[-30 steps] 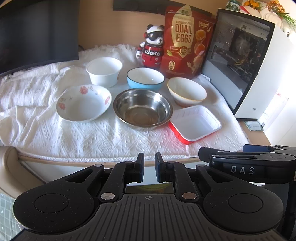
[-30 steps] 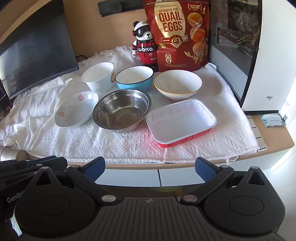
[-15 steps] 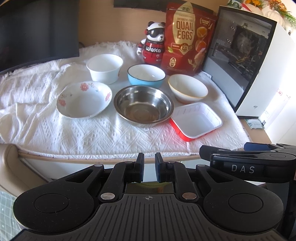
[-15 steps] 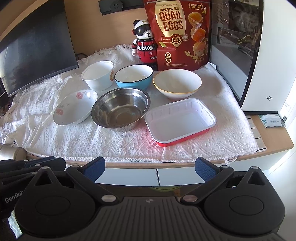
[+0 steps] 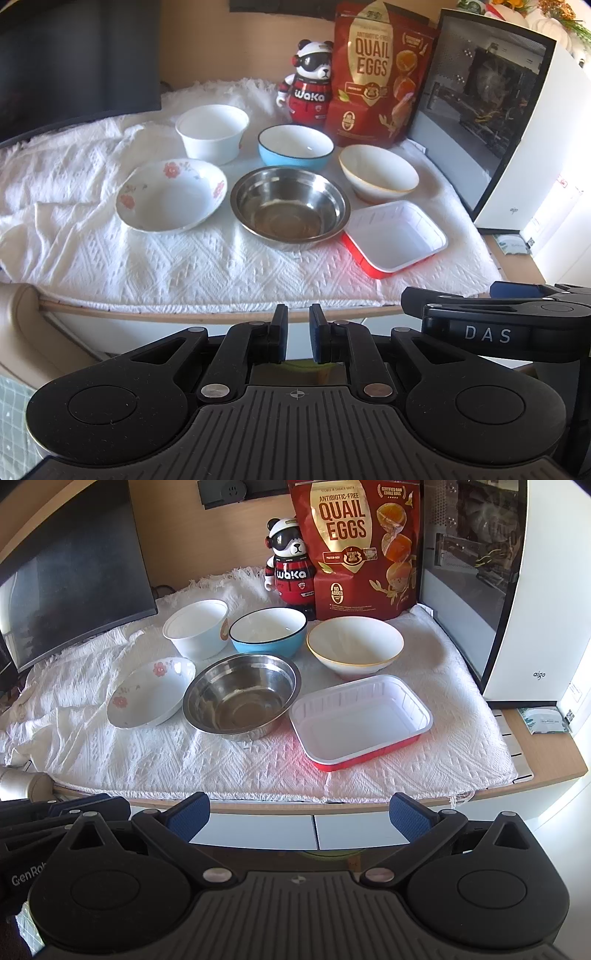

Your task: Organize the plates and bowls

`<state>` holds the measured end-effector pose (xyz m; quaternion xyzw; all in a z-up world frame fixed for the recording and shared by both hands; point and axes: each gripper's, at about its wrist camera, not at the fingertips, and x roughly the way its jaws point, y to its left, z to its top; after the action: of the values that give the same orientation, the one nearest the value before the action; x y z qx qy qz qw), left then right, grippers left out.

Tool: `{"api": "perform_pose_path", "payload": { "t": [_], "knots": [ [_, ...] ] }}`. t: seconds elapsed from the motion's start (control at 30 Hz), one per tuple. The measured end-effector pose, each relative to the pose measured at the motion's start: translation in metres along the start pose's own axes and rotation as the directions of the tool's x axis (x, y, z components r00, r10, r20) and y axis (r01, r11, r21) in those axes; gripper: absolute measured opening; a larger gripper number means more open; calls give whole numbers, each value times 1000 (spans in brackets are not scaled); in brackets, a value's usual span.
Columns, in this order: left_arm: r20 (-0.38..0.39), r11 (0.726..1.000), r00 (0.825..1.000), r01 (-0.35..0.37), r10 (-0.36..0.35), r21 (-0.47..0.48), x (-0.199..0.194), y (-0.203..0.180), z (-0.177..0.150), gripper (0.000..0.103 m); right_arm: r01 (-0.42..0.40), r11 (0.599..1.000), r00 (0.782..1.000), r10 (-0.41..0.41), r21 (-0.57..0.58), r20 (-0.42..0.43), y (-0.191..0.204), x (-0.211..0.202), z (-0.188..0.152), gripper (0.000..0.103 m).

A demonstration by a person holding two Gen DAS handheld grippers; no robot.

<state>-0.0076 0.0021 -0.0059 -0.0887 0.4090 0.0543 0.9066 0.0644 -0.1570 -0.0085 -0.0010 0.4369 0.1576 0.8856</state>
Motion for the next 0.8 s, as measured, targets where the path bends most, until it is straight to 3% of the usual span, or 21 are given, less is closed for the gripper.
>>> {"api": "perform_pose_path", "payload": {
  "t": [0.8],
  "knots": [
    [-3, 1000, 1000, -10, 10, -2, -1, -2, -3, 15, -7, 1000, 1000, 7, -5, -2, -1, 0, -2, 103]
  ]
}}
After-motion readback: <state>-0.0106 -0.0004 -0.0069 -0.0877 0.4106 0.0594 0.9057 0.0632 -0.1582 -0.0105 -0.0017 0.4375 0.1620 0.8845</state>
